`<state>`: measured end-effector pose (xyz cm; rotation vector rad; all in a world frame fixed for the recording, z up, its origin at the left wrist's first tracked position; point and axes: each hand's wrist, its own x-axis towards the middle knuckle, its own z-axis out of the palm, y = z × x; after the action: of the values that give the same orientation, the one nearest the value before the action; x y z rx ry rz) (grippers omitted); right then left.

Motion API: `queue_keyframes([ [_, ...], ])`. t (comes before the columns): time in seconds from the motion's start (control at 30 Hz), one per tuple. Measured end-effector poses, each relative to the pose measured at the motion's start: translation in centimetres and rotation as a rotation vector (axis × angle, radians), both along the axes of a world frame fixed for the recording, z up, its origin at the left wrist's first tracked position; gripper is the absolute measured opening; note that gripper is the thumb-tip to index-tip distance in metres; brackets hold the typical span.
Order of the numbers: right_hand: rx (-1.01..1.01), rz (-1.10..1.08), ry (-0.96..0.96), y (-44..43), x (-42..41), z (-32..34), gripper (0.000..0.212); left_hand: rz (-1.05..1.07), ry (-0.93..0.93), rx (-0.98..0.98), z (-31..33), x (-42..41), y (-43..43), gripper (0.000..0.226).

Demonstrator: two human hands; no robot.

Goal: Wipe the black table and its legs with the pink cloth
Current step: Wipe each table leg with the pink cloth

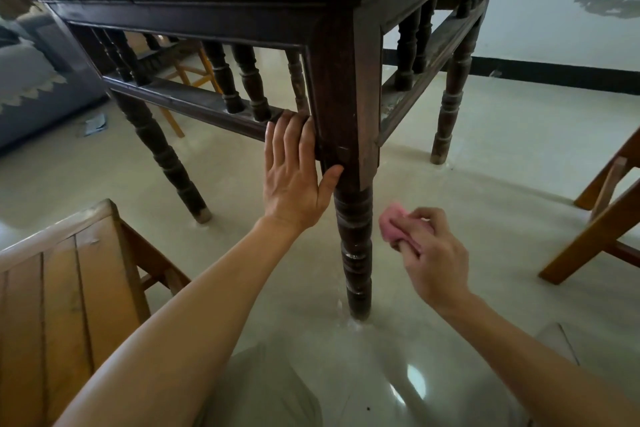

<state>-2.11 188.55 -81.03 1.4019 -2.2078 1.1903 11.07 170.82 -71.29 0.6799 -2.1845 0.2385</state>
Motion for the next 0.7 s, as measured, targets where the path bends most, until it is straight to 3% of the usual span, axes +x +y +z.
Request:
queue_keyframes([
  [0.1,-0.081,0.118,-0.03,-1.4,3.5,0.5,0.027,-0.004,-0.003,-0.013,-0.3,-0.1,-0.1,0.072],
  [0.27,0.094,0.415,0.105,-1.5,8.8,-0.6,0.034,-0.015,-0.013,-0.065,-0.1,0.2,-0.6,0.066],
  [0.47,0.067,0.178,0.067,-1.0,3.7,-1.9,0.023,-0.022,0.01,-0.077,-0.3,0.1,-0.8,0.066],
  [0.57,0.098,-0.021,-0.005,1.6,0.0,-3.8,0.032,-0.022,0.031,-0.082,-0.5,-0.2,-0.8,0.065],
  [0.7,0.019,0.129,0.069,1.3,2.5,-2.9,0.021,-0.022,0.057,-0.089,-0.9,-0.5,-1.1,0.064],
])
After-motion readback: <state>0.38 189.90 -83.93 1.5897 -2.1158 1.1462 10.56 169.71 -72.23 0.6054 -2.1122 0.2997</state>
